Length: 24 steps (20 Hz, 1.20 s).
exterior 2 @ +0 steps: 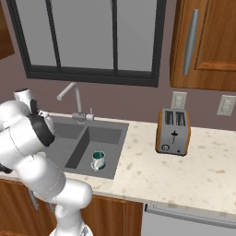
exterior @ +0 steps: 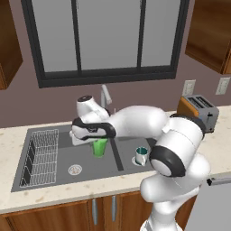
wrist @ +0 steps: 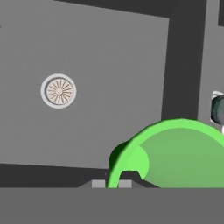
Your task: Move any existing items from the left basin to the right basin for drying. Then move the cup from the counter to the left basin of the sink for washing.
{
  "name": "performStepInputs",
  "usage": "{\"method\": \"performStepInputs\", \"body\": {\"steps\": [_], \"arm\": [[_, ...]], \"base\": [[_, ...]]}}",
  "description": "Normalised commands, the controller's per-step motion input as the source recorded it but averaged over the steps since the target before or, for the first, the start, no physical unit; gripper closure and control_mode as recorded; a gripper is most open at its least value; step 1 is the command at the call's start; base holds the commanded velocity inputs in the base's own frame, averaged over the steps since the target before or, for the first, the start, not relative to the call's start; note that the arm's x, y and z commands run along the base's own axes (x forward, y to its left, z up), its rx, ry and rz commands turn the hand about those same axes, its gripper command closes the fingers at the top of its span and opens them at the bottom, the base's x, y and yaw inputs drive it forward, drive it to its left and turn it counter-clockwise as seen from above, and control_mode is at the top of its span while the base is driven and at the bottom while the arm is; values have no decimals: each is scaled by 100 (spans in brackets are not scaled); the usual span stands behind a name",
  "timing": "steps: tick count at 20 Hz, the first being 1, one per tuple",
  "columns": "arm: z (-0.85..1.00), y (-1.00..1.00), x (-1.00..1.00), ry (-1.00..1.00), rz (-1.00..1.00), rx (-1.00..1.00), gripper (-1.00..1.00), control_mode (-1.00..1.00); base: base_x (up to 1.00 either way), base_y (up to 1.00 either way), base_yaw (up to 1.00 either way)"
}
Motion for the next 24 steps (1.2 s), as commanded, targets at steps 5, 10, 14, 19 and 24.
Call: {"method": "performStepInputs", "body": {"steps": [5,10,14,19,24], "arm": [[-43,16,32,0,0,0,100,-100],[-45,14,29,0,0,-4,100,-100],[-44,15,22,0,0,-5,100,-100],[-38,10,21,0,0,-3,100,-100],[-33,9,20,0,0,-2,100,-100]], "base": [[0,0,0],[0,0,0],[0,0,0],[0,0,0],[0,0,0]]}}
